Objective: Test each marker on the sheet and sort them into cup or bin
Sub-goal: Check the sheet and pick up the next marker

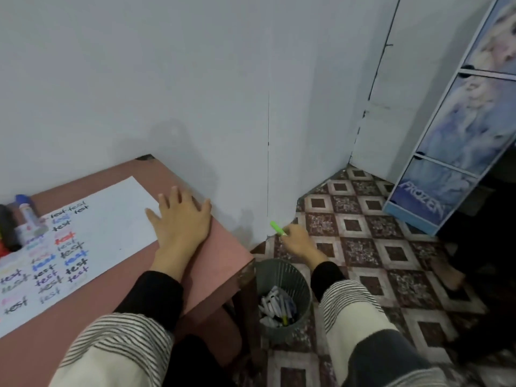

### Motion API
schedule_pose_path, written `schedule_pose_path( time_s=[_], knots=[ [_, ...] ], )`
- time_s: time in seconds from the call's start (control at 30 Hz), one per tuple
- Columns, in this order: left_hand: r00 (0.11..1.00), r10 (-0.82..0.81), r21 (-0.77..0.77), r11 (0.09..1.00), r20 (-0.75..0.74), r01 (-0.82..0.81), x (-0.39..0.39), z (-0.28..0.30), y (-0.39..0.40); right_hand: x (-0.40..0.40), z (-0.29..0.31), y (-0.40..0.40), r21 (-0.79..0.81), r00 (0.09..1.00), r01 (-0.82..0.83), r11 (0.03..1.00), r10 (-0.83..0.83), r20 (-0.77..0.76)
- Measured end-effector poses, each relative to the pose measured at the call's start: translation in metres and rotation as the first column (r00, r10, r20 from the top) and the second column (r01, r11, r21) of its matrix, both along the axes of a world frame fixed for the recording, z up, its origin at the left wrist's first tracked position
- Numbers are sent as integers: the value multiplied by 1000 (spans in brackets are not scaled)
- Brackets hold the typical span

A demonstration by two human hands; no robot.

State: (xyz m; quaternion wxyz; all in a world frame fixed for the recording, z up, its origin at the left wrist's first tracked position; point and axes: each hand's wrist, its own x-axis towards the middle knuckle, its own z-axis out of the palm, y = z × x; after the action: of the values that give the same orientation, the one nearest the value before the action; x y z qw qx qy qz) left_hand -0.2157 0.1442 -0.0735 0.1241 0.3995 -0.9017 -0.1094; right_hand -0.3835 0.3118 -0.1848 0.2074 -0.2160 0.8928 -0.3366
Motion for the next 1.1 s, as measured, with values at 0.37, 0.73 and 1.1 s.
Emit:
schedule_pose_path(
  time_s=[0.37,0.73,1.1],
  knots=[
    [1000,10,-34,999,-16,-10,-1,0,2,15,-85,21,35,883,326,945,-317,345],
    [942,84,26,996,-326,-80,21,20,-5,36,86,-50,-579,993,51,814,-102,-55],
    [853,343,-198,874,-394,-443,178,29,-90,166,176,-181,-322,814,-565,759,450,-367]
  ],
)
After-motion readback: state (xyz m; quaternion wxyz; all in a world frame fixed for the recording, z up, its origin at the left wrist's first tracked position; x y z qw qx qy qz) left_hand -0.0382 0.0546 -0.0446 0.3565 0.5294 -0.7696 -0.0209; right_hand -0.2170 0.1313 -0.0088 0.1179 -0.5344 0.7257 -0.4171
